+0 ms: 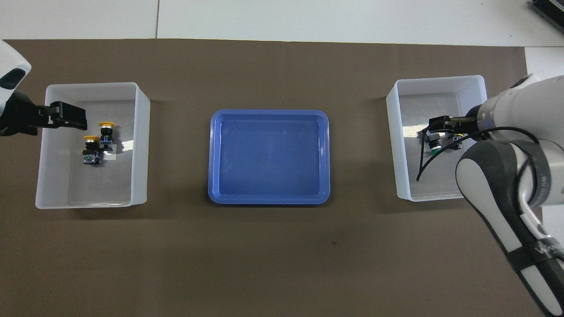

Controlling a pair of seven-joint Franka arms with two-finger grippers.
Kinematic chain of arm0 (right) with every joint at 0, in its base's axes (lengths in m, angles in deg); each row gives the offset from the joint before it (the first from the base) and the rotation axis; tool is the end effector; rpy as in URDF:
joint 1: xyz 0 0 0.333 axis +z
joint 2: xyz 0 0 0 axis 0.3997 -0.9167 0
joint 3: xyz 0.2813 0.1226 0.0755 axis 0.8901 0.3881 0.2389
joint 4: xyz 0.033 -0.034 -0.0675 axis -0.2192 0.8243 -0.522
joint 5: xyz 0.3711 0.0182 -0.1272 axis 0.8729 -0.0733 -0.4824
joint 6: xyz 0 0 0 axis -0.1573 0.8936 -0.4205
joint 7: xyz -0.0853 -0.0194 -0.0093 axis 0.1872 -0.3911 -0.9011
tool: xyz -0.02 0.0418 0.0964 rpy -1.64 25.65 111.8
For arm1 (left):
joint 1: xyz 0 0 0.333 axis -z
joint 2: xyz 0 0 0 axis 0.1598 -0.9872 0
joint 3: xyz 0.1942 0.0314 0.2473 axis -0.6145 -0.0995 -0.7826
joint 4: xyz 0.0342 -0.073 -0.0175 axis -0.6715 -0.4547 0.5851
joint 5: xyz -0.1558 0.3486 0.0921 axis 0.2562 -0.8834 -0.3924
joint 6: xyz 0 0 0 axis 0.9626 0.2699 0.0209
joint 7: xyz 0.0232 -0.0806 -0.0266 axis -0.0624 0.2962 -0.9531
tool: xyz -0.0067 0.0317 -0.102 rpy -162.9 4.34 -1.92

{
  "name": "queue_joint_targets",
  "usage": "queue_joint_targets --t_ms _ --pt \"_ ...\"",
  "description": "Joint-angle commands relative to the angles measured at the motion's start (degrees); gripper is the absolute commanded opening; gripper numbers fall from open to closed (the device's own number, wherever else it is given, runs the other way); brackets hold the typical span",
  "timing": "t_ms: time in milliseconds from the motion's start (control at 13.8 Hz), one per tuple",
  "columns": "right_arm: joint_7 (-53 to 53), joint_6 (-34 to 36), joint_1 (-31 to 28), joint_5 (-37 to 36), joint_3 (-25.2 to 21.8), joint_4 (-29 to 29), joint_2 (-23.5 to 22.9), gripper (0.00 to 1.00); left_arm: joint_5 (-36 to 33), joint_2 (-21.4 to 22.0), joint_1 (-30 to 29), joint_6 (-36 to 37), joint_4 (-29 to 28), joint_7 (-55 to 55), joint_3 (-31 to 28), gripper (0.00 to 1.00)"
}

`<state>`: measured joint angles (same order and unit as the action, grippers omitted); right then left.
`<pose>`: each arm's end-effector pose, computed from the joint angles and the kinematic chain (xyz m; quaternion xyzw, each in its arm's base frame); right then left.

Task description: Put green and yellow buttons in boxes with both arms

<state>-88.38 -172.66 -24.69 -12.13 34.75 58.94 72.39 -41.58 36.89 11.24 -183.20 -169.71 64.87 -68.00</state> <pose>0.5903 0.0076 0.4724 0.9957 -0.0526 0.0726 0.0252 0.5744 -0.0394 0.5938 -0.9992 -0.0222 -0.0324 0.0032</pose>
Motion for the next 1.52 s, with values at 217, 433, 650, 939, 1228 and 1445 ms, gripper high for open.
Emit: queue_joint_targets --t_ms 217,433,650,939,1228,1445 --pt "-1.63 18.07 -1.24 2.57 0.14 -9.6 5.45 1.0 0.43 1.61 0.5 2.91 -1.48 -0.68 -0.19 1.0" --pt "-1.36 25.66 -2.12 3.8 -1.17 -15.59 6.06 1.0 0.43 1.61 0.5 3.27 -1.48 -0.15 -0.19 1.0" --pt "-0.75 31.45 -2.74 3.1 -1.35 -18.41 7.82 1.0 0.43 1.61 0.33 2.93 -1.48 -0.06 -0.27 1.0" --pt "1.54 33.32 -2.74 3.71 -1.7 -17.72 8.0 1.0 0.43 1.61 -0.37 3.19 -1.48 -0.5 -0.36 1.0" --pt "1.19 32.62 2.26 3.71 -6.7 -17.28 8.0 1.0 0.43 1.61 -0.2 3.27 -1.48 -0.5 -0.36 1.0" --pt "1.19 33.23 2.62 3.71 -6.63 -17.28 8.0 1.0 0.43 1.61 0.24 2.84 -1.56 -0.5 -0.27 1.0"
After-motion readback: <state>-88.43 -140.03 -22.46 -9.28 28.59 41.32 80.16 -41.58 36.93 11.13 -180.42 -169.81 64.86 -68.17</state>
